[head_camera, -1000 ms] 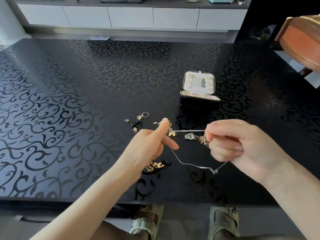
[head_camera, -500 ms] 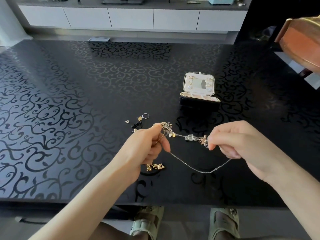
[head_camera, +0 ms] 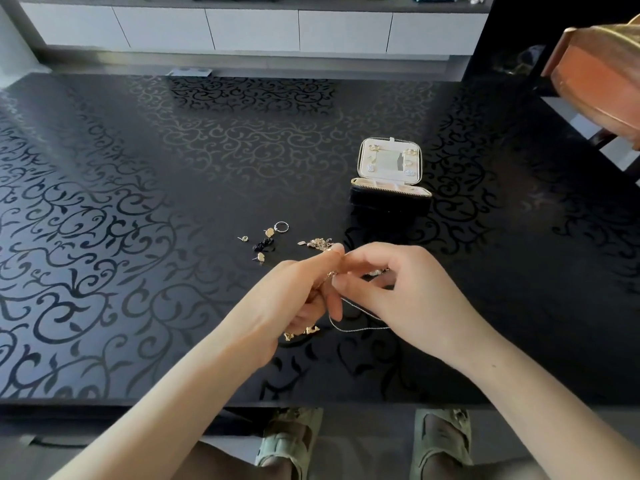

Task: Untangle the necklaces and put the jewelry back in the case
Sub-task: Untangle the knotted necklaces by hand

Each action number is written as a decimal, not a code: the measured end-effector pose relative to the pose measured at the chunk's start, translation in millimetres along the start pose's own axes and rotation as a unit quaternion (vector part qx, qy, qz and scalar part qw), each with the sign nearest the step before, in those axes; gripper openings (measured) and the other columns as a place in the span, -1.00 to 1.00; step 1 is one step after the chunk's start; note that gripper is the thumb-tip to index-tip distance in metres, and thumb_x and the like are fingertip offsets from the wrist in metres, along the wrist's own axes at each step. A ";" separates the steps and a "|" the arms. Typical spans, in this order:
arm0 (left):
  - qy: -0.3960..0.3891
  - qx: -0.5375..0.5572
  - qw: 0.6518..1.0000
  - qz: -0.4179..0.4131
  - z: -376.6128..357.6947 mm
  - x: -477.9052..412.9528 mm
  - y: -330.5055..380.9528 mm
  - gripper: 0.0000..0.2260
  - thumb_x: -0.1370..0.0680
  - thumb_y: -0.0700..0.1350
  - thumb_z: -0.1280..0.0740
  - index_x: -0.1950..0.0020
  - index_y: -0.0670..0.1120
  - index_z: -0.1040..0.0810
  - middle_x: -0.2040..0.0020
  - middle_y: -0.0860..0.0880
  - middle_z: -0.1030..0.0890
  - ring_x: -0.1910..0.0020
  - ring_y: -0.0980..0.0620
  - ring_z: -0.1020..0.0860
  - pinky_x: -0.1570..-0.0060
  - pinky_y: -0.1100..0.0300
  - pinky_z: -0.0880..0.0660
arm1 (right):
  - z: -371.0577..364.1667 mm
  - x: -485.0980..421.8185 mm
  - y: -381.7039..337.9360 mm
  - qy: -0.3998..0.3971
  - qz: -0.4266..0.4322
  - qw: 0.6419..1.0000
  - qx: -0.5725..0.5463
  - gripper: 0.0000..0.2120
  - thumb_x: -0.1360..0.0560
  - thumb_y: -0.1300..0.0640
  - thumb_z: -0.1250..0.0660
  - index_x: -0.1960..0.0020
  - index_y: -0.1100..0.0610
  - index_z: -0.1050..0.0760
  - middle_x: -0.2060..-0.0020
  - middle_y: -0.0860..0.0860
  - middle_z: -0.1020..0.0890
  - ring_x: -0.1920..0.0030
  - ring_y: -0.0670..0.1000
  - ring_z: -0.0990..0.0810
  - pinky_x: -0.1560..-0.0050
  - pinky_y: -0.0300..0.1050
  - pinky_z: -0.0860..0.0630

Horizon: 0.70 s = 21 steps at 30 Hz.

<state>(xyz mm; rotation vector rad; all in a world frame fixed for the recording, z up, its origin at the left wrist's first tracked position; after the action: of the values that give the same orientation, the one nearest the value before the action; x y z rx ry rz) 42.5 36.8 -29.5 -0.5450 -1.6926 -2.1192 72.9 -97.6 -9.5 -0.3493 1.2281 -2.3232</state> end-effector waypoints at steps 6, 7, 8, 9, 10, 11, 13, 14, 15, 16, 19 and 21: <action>0.019 0.013 0.999 -0.025 0.1 5.9 3.5 -0.46 -0.50 0.23 -0.15 0.49 -0.14 -0.48 0.57 -0.01 -0.16 0.56 0.05 -0.12 0.53 0.26 -0.08 | 4.2 -1.9 3.2 -0.018 -0.050 0.994 -0.093 -0.93 -0.47 0.11 -0.38 0.17 0.05 -0.64 0.27 -0.11 -0.69 0.27 -0.22 -0.60 0.20 -0.37 -0.49; 0.025 0.019 0.999 -0.030 0.9 6.5 3.9 -0.47 -0.51 0.22 -0.15 0.46 -0.15 -0.48 0.57 -0.02 -0.16 0.56 0.05 -0.12 0.54 0.27 -0.08 | 6.7 -1.8 5.1 -0.024 -0.066 0.991 -0.117 -0.92 -0.47 0.12 -0.38 0.16 0.06 -0.64 0.27 -0.09 -0.70 0.25 -0.19 -0.62 0.19 -0.33 -0.52; 0.032 0.026 0.999 -0.034 1.7 6.7 4.4 -0.47 -0.52 0.20 -0.15 0.45 -0.17 -0.48 0.58 -0.02 -0.17 0.57 0.06 -0.12 0.55 0.28 -0.09 | 8.8 -1.6 6.4 -0.030 -0.079 0.987 -0.140 -0.91 -0.48 0.14 -0.37 0.16 0.10 -0.64 0.28 -0.05 -0.70 0.24 -0.15 -0.64 0.21 -0.29 -0.54; 0.040 0.030 0.998 -0.037 2.6 6.4 4.6 -0.47 -0.54 0.19 -0.15 0.44 -0.18 -0.48 0.58 -0.02 -0.18 0.58 0.06 -0.12 0.57 0.30 -0.10 | 10.7 -1.4 7.1 -0.037 -0.091 0.982 -0.160 -0.90 -0.48 0.16 -0.36 0.17 0.14 -0.63 0.28 -0.01 -0.71 0.25 -0.11 -0.65 0.23 -0.26 -0.55; 0.049 0.032 0.998 -0.039 3.1 6.1 4.8 -0.46 -0.55 0.18 -0.14 0.44 -0.19 -0.49 0.59 -0.03 -0.19 0.59 0.06 -0.13 0.59 0.32 -0.12 | 12.6 -1.1 7.5 -0.041 -0.101 0.978 -0.176 -0.88 -0.48 0.18 -0.35 0.18 0.18 -0.63 0.29 0.03 -0.70 0.26 -0.08 -0.65 0.25 -0.23 -0.55; 0.056 0.030 0.997 -0.040 3.8 5.7 4.6 -0.45 -0.56 0.18 -0.12 0.44 -0.19 -0.49 0.59 -0.03 -0.20 0.60 0.06 -0.14 0.60 0.33 -0.13 | 14.2 -0.7 7.8 -0.043 -0.109 0.975 -0.188 -0.88 -0.49 0.20 -0.34 0.19 0.19 -0.62 0.30 0.05 -0.70 0.28 -0.06 -0.65 0.26 -0.21 -0.55; 0.064 0.020 0.997 -0.036 5.2 5.2 4.3 -0.42 -0.57 0.20 -0.09 0.44 -0.19 -0.50 0.60 -0.03 -0.22 0.60 0.06 -0.15 0.61 0.34 -0.15 | 16.4 -0.1 8.4 -0.045 -0.118 0.973 -0.192 -0.87 -0.50 0.21 -0.32 0.20 0.18 -0.60 0.30 0.06 -0.70 0.28 -0.04 -0.64 0.26 -0.19 -0.54; 0.065 0.015 0.997 -0.032 5.8 5.1 4.1 -0.41 -0.57 0.20 -0.08 0.44 -0.19 -0.50 0.61 -0.02 -0.22 0.59 0.06 -0.15 0.60 0.34 -0.16 | 17.0 0.4 8.6 -0.047 -0.118 0.975 -0.182 -0.86 -0.51 0.20 -0.31 0.19 0.17 -0.59 0.28 0.04 -0.70 0.26 -0.05 -0.64 0.25 -0.18 -0.53; 0.063 0.011 0.998 -0.030 6.1 5.2 4.1 -0.41 -0.57 0.20 -0.07 0.45 -0.19 -0.50 0.62 -0.02 -0.23 0.59 0.05 -0.15 0.60 0.35 -0.17 | 16.9 0.6 8.7 -0.048 -0.116 0.978 -0.168 -0.86 -0.51 0.18 -0.30 0.18 0.15 -0.59 0.26 0.02 -0.70 0.24 -0.06 -0.64 0.23 -0.18 -0.52; 0.058 0.006 0.998 -0.029 5.5 5.5 4.3 -0.40 -0.57 0.21 -0.07 0.45 -0.19 -0.50 0.62 -0.02 -0.23 0.58 0.05 -0.15 0.59 0.34 -0.17 | 16.0 1.2 8.5 -0.049 -0.111 0.981 -0.151 -0.87 -0.51 0.15 -0.30 0.17 0.12 -0.59 0.24 -0.01 -0.70 0.23 -0.08 -0.64 0.22 -0.19 -0.52; 0.038 -0.010 0.999 -0.024 2.1 6.6 4.3 -0.40 -0.54 0.24 -0.07 0.44 -0.18 -0.52 0.61 -0.02 -0.22 0.57 0.04 -0.13 0.51 0.26 -0.14 | 9.9 1.6 6.3 -0.035 -0.077 0.992 -0.095 -0.93 -0.48 0.05 -0.35 0.08 -0.04 -0.60 0.19 -0.07 -0.68 0.19 -0.09 -0.62 0.17 -0.20 -0.54; 0.028 -0.012 0.999 -0.023 -0.2 7.0 4.2 -0.39 -0.52 0.27 -0.08 0.44 -0.18 -0.52 0.61 -0.02 -0.22 0.57 0.03 -0.12 0.51 0.23 -0.12 | 5.1 1.4 3.8 -0.022 -0.047 0.996 -0.070 -0.90 -0.45 0.03 -0.39 0.04 -0.07 -0.61 0.20 -0.07 -0.66 0.21 -0.09 -0.59 0.17 -0.29 -0.51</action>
<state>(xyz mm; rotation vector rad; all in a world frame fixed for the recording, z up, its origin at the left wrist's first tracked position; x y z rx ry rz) 38.7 35.4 -22.5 -0.4532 -1.6671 -2.1689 75.0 -103.7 -9.8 -0.5146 1.3834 -2.2994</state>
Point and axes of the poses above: each hand's wrist, its own x-axis away from the middle knuckle, its own z-axis out of the back of the hand, y = z × x, the point moved 2 cm from there along -x, towards the middle knuckle
